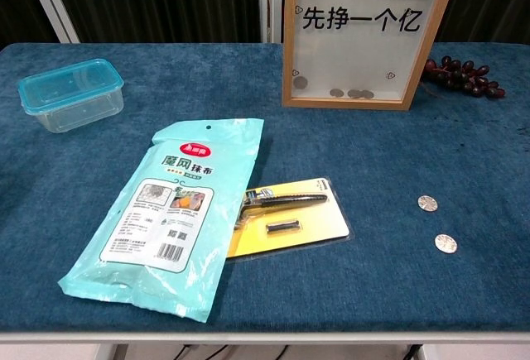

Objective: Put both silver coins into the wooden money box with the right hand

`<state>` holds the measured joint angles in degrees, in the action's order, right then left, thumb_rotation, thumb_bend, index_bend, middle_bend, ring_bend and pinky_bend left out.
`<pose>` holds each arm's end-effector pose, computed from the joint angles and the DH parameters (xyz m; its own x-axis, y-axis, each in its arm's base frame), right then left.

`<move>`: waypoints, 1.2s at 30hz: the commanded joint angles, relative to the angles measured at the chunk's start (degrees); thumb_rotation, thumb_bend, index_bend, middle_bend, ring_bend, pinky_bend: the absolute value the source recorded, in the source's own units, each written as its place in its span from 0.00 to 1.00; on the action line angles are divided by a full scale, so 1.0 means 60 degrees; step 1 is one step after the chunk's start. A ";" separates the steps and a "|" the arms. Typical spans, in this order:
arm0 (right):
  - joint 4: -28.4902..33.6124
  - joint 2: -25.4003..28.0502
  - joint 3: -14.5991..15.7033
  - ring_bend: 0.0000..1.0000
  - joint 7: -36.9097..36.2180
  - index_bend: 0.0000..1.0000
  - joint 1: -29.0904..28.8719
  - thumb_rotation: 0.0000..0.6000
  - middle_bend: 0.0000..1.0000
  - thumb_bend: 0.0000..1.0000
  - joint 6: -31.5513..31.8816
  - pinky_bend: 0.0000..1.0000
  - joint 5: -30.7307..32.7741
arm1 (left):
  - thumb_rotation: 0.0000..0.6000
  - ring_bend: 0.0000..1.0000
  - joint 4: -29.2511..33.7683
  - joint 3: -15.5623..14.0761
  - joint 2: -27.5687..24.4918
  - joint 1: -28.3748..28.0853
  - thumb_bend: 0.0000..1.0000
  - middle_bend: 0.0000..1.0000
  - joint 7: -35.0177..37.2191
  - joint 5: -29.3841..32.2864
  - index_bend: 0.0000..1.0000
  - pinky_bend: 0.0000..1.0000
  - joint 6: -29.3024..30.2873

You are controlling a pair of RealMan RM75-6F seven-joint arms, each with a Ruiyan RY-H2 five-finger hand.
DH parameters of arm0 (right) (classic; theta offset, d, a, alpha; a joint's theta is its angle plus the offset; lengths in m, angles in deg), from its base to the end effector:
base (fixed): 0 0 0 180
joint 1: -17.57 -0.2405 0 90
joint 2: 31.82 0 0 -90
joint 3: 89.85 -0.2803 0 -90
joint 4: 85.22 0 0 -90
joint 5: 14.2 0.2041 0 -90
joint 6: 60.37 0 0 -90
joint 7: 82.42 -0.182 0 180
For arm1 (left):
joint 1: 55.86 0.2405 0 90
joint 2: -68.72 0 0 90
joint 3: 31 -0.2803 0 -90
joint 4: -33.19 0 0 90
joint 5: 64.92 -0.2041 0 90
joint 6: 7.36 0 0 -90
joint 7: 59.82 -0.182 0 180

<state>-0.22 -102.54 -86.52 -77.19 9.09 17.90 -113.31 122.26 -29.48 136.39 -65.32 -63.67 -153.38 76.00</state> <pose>-0.3137 -0.2101 0.0924 0.5381 -0.1634 0.8269 -0.8236 -0.3106 0.4745 -0.3154 0.2417 0.1466 0.4600 0.0154 0.8878 0.8818 -0.1254 -0.4547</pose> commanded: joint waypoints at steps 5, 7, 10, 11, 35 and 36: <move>-0.0215 -0.0600 0.0329 0.00 0.0390 0.00 -0.0490 1.00 0.00 0.33 -0.0798 0.00 -0.0377 | 1.00 0.00 -0.0028 -0.0060 -0.0006 0.0041 0.05 0.00 -0.0021 -0.0009 0.00 0.00 -0.0017; -0.0297 -0.0780 0.0399 0.00 0.0457 0.01 -0.0607 1.00 0.00 0.33 -0.0950 0.00 -0.0494 | 1.00 0.00 -0.0057 -0.0063 0.0007 0.0062 0.05 0.00 0.0024 0.0008 0.00 0.00 -0.0006; -0.0430 -0.1050 0.0434 0.00 0.0494 0.06 -0.0698 1.00 0.00 0.33 -0.1097 0.00 -0.0491 | 1.00 0.00 -0.0124 -0.0071 0.0026 0.0092 0.05 0.00 0.0107 0.0016 0.00 0.00 0.0018; -0.0476 -0.1129 0.0434 0.00 0.0478 0.09 -0.0718 1.00 0.00 0.33 -0.1129 0.00 -0.0468 | 1.00 0.00 -0.0143 -0.0076 0.0028 0.0100 0.05 0.00 0.0129 0.0016 0.00 0.00 0.0021; -0.1718 -0.2585 0.0534 0.00 -0.0408 0.31 -0.0945 1.00 0.00 0.33 -0.1169 0.00 -0.0129 | 1.00 0.00 -0.0348 -0.0071 -0.0033 0.0135 0.05 0.00 0.0436 0.0137 0.00 0.00 -0.0108; -0.1743 -0.2610 0.0546 0.00 -0.0423 0.32 -0.0957 1.00 0.00 0.33 -0.1173 0.00 -0.0122 | 1.00 0.00 -0.0360 -0.0068 -0.0032 0.0134 0.05 0.00 0.0459 0.0137 0.00 0.00 -0.0109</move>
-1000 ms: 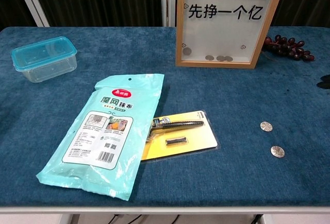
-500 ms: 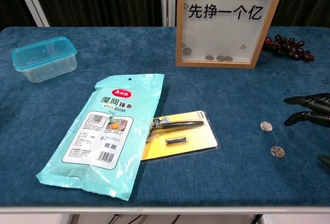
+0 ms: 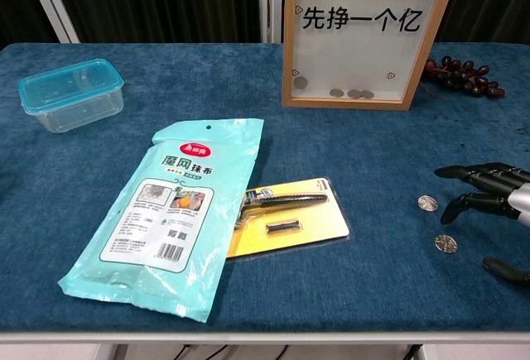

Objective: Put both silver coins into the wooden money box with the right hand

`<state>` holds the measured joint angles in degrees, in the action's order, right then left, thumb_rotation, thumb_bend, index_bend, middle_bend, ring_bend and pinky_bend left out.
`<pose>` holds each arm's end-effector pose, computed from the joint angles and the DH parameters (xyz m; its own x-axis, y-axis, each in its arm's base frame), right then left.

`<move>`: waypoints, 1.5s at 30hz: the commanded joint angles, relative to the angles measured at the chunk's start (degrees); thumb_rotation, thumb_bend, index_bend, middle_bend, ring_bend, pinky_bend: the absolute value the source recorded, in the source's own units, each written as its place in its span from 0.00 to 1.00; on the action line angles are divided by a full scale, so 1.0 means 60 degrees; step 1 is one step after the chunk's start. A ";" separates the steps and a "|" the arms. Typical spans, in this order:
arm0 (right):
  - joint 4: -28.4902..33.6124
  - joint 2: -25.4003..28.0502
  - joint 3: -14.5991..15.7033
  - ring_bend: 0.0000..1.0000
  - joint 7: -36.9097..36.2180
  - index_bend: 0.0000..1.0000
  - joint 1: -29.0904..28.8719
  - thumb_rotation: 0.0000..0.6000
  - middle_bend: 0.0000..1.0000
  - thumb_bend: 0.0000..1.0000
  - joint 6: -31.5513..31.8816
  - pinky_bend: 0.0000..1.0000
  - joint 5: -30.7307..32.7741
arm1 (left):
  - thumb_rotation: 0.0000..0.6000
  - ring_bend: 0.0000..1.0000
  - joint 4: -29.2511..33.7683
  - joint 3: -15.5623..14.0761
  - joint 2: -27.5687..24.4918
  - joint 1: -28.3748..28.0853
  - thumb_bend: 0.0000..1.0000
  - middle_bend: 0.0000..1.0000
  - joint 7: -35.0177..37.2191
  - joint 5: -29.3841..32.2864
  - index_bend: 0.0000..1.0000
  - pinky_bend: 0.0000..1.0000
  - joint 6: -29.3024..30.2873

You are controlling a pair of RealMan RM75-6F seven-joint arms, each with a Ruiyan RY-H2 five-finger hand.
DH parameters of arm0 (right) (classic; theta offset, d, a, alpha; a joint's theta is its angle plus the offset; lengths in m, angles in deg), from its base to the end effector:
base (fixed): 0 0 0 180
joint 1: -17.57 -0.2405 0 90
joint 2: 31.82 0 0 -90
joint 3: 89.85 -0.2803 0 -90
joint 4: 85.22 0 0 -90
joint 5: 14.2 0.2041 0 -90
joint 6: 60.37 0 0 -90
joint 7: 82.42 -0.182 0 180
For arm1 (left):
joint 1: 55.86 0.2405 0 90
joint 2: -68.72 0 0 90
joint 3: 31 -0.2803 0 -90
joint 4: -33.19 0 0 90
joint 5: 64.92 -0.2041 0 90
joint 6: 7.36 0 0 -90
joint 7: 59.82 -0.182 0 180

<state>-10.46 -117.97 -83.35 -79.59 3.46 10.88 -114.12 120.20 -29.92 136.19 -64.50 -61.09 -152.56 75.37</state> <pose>-0.2945 -0.2175 -0.0160 0.4916 -0.2950 0.8193 -0.8320 -0.4368 0.3419 -0.3303 0.2369 0.1493 0.4547 0.0408 0.8897 0.8882 -0.0948 -0.4496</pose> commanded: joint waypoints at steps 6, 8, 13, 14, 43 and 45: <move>-0.0113 -0.0137 0.0062 0.00 -0.0088 0.34 -0.0070 1.00 0.00 0.33 0.0020 0.00 0.0018 | 1.00 0.00 -0.0080 -0.0003 0.0007 0.0010 0.05 0.00 0.0117 -0.0007 0.00 0.00 -0.0002; -0.0134 -0.0162 0.0074 0.00 -0.0095 0.34 -0.0087 1.00 0.00 0.33 0.0031 0.00 0.0021 | 1.00 0.00 -0.0101 -0.0005 0.0010 0.0016 0.05 0.00 0.0143 -0.0008 0.00 0.00 0.0003; -0.0169 -0.0207 0.0111 0.00 -0.0073 0.35 -0.0111 1.00 0.00 0.33 0.0012 0.00 0.0066 | 1.00 0.00 -0.0136 -0.0003 0.0009 0.0029 0.05 0.00 0.0189 -0.0014 0.00 0.00 0.0020; -0.0171 -0.0213 0.0117 0.00 -0.0074 0.35 -0.0116 1.00 0.00 0.33 0.0009 0.00 0.0074 | 1.00 0.00 -0.0140 -0.0003 0.0009 0.0030 0.05 0.00 0.0196 -0.0016 0.00 0.00 0.0022; -0.0302 -0.0417 0.0186 0.00 0.0057 0.37 -0.0203 1.00 0.00 0.33 0.0014 0.00 0.0243 | 1.00 0.00 -0.0278 -0.0049 0.0003 0.0045 0.05 0.00 0.0383 -0.0074 0.00 0.00 -0.0016; -0.0307 -0.0424 0.0193 0.00 0.0068 0.37 -0.0206 1.00 0.00 0.33 0.0003 0.00 0.0258 | 1.00 0.00 -0.0300 -0.0048 0.0007 0.0042 0.05 0.00 0.0413 -0.0072 0.00 0.00 -0.0024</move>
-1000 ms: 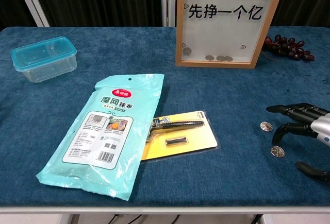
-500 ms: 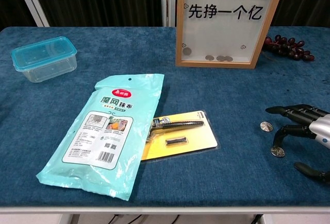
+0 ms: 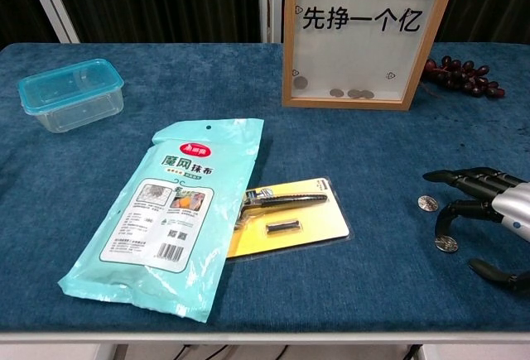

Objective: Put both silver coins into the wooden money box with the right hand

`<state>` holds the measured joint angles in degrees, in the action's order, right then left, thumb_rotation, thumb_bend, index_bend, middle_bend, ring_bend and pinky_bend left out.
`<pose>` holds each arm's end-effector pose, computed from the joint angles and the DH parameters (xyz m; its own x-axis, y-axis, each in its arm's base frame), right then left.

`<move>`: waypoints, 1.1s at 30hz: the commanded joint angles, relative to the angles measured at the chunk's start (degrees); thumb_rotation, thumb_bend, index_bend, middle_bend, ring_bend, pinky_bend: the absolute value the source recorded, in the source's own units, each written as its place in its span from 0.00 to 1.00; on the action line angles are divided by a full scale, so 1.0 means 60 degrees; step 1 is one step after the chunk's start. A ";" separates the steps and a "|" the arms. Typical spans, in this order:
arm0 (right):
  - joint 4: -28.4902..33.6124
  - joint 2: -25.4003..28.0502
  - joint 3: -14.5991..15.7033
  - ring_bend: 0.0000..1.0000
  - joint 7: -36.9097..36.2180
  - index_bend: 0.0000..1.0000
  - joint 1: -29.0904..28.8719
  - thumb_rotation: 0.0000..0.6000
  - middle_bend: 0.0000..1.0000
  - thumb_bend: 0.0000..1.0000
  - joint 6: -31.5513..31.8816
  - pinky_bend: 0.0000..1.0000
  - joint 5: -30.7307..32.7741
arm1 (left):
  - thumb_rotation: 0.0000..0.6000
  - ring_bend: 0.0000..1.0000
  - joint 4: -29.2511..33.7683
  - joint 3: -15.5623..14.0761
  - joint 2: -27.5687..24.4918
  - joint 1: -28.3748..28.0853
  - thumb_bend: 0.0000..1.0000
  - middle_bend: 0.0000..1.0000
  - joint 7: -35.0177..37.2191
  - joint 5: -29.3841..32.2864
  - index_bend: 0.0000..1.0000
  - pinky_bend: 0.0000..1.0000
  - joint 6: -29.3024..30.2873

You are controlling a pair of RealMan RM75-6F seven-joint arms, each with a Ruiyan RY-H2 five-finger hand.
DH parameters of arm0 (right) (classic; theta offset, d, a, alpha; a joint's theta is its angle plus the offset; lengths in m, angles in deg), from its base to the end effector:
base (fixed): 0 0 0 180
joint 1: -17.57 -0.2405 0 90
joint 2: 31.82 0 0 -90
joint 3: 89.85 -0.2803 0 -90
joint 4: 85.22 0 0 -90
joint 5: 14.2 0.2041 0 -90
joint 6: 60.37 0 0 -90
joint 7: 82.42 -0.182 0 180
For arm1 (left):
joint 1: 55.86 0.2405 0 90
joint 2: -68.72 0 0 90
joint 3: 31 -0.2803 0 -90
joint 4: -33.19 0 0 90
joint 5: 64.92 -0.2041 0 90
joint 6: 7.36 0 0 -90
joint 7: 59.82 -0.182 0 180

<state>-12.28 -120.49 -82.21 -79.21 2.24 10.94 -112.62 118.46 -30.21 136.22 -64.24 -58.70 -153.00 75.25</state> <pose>-0.2918 -0.2197 -0.0304 0.4917 -0.3025 0.8165 -0.8310 -0.4431 0.3363 -0.3368 0.2351 0.1506 0.4451 0.0499 0.8941 0.8933 -0.0943 -0.4395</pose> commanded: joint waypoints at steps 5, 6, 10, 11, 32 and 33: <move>-0.0015 -0.0033 0.0007 0.00 0.0015 0.40 -0.0002 1.00 0.00 0.33 0.0013 0.00 0.0030 | 1.00 0.00 -0.0071 0.0004 0.0015 -0.0009 0.05 0.00 0.0090 -0.0005 0.00 0.00 -0.0013; -0.0025 -0.0040 0.0010 0.00 0.0020 0.41 -0.0001 1.00 0.00 0.33 0.0020 0.00 0.0030 | 1.00 0.00 -0.0088 0.0002 0.0017 -0.0009 0.05 0.00 0.0117 -0.0008 0.00 0.00 -0.0013; -0.0073 -0.0079 0.0007 0.00 0.0050 0.45 0.0017 1.00 0.00 0.33 0.0080 0.00 0.0031 | 1.00 0.00 -0.0153 -0.0021 0.0026 -0.0012 0.05 0.00 0.0188 -0.0028 0.00 0.00 -0.0036; -0.0087 -0.0089 0.0000 0.00 0.0061 0.45 0.0023 1.00 0.00 0.33 0.0098 0.00 0.0036 | 1.00 0.00 -0.0165 -0.0024 0.0025 -0.0014 0.05 0.00 0.0206 -0.0035 0.00 0.00 -0.0040; -0.0474 -0.0256 -0.0025 0.00 0.0146 0.35 0.0022 1.00 0.00 0.34 0.0376 0.00 -0.0074 | 1.00 0.00 -0.0421 -0.0050 0.0006 0.0016 0.05 0.00 0.0634 -0.0152 0.00 0.00 0.0082; -0.0487 -0.0254 -0.0012 0.00 0.0111 0.33 0.0014 1.00 0.00 0.34 0.0384 0.00 -0.0096 | 1.00 0.00 -0.0424 -0.0049 0.0010 0.0018 0.05 0.00 0.0636 -0.0151 0.00 0.00 0.0087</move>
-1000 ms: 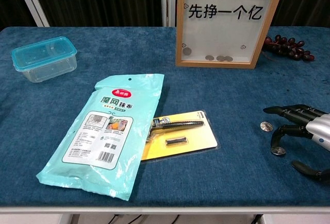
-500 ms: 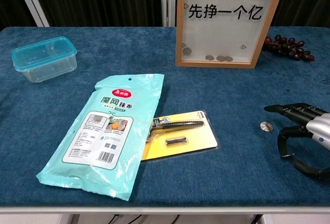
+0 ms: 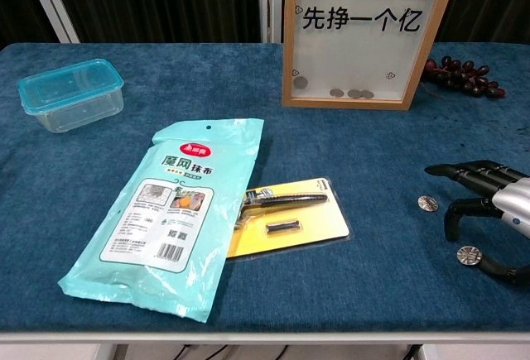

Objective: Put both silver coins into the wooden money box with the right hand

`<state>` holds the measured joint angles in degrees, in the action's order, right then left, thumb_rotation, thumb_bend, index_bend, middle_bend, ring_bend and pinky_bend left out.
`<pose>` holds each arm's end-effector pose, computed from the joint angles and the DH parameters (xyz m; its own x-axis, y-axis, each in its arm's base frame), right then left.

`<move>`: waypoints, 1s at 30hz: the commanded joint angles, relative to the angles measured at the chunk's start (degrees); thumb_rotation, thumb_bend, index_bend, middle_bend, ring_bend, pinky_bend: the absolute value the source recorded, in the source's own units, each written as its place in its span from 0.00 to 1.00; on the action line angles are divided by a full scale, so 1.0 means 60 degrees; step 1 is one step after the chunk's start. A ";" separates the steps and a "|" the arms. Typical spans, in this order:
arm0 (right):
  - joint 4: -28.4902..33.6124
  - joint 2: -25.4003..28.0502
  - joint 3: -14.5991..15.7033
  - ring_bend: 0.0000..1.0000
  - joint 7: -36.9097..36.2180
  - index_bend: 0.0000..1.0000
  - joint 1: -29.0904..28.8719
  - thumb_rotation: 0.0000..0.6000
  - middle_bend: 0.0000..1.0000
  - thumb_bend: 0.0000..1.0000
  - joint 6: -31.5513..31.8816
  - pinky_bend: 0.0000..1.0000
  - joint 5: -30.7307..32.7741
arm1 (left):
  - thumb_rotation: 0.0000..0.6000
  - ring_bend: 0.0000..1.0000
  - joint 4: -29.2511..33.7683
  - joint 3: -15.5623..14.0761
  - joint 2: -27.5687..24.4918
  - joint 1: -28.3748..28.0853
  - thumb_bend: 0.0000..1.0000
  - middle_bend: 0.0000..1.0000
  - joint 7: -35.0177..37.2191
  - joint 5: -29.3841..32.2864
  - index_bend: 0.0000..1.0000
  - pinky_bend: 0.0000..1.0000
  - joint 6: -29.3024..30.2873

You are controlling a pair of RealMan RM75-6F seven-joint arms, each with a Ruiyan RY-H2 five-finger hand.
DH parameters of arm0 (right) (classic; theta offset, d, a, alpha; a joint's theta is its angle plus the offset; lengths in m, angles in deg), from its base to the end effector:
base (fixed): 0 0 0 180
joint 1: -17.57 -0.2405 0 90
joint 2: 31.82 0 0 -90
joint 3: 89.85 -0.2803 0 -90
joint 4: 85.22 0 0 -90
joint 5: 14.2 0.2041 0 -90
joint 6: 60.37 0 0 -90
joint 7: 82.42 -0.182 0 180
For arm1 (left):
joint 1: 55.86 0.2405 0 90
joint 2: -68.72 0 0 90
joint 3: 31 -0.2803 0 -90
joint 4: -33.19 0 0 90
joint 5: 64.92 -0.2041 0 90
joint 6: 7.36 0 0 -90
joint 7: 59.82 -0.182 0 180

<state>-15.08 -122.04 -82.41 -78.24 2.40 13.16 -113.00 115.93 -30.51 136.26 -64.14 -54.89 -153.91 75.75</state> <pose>-0.2928 -0.2231 -0.0306 0.5140 -0.2517 0.8200 -0.8118 -0.4515 0.3703 -0.3430 0.2344 0.1544 0.4257 0.0487 0.9035 0.9019 -0.1027 -0.4194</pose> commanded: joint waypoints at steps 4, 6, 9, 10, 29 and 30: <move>-0.0090 0.0025 0.0075 0.00 -0.0220 0.25 -0.0042 1.00 0.00 0.34 0.0101 0.00 -0.0150 | 1.00 0.00 -0.0021 -0.0004 0.0021 0.0011 0.05 0.00 0.0002 0.0007 0.00 0.00 0.0006; -0.0130 0.0023 0.0088 0.00 -0.0302 0.25 -0.0047 1.00 0.00 0.34 0.0172 0.00 -0.0205 | 1.00 0.00 -0.0026 -0.0007 0.0025 0.0017 0.05 0.00 0.0011 0.0002 0.00 0.00 0.0015; -0.0228 0.0003 0.0116 0.00 -0.0487 0.29 -0.0048 1.00 0.00 0.34 0.0304 0.00 -0.0301 | 1.00 0.00 -0.0022 -0.0014 0.0020 0.0030 0.05 0.00 0.0018 -0.0016 0.00 0.00 0.0043; -0.0271 -0.0008 0.0126 0.00 -0.0563 0.31 -0.0049 1.00 0.00 0.34 0.0352 0.00 -0.0334 | 1.00 0.00 -0.0018 -0.0014 0.0019 0.0033 0.05 0.00 0.0013 -0.0024 0.00 0.00 0.0055; -0.0470 -0.0070 0.0258 0.00 -0.0904 0.58 -0.0125 1.00 0.00 0.39 0.0407 0.00 -0.0497 | 1.00 0.00 -0.0018 -0.0054 0.0000 0.0084 0.05 0.00 0.0056 -0.0047 0.00 0.00 0.0085; -0.0479 -0.0076 0.0255 0.00 -0.0907 0.59 -0.0129 1.00 0.00 0.39 0.0407 0.00 -0.0496 | 1.00 0.00 -0.0025 -0.0055 0.0002 0.0086 0.05 0.00 0.0062 -0.0048 0.00 0.00 0.0088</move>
<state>-17.96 -122.50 -80.88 -83.69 1.63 15.61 -115.97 115.77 -30.84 136.27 -63.62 -54.51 -154.20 76.28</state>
